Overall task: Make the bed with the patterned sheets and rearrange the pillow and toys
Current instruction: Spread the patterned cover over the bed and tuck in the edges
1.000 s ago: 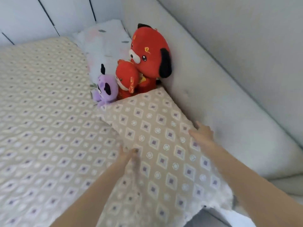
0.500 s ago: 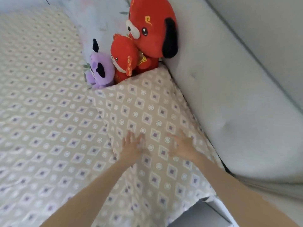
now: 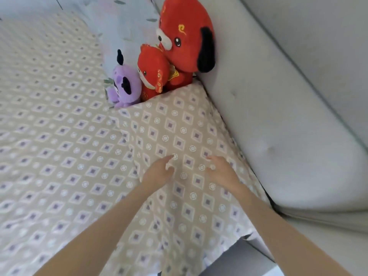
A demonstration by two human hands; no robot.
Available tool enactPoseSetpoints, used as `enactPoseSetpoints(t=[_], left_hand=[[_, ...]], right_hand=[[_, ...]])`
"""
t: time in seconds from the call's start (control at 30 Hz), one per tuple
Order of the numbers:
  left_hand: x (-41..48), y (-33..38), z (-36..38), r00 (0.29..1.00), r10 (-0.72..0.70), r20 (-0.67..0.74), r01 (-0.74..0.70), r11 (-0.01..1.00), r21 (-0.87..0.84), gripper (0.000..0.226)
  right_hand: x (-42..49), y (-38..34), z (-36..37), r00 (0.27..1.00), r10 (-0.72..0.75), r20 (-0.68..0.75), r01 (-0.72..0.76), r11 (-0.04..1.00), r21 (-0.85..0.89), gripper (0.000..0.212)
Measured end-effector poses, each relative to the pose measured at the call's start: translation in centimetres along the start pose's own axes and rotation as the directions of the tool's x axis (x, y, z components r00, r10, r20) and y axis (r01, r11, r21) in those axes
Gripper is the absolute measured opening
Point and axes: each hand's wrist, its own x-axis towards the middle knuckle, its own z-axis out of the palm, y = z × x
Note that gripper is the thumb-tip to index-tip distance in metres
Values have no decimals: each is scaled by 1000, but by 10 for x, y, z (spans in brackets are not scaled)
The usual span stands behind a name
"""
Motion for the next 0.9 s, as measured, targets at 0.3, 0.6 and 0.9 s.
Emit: enactPoseSetpoints(t=[0.3,0.6,0.9], left_hand=[[-101,36,-100,931,170,-322,-268,919,-289,35],[-265,-11,-184,799,235,-553,-486,795,-364,31],[-416,-113,-220,745,155,-649,-491,786,-376,33]], right_hand=[[-92,-117,-44,956,-230,-183,273,927,258,30],[-239,-228,-25,848,-398,-349,492,837,241,27],[-342,-297,50,748,-518,-414,634,742,218,22]])
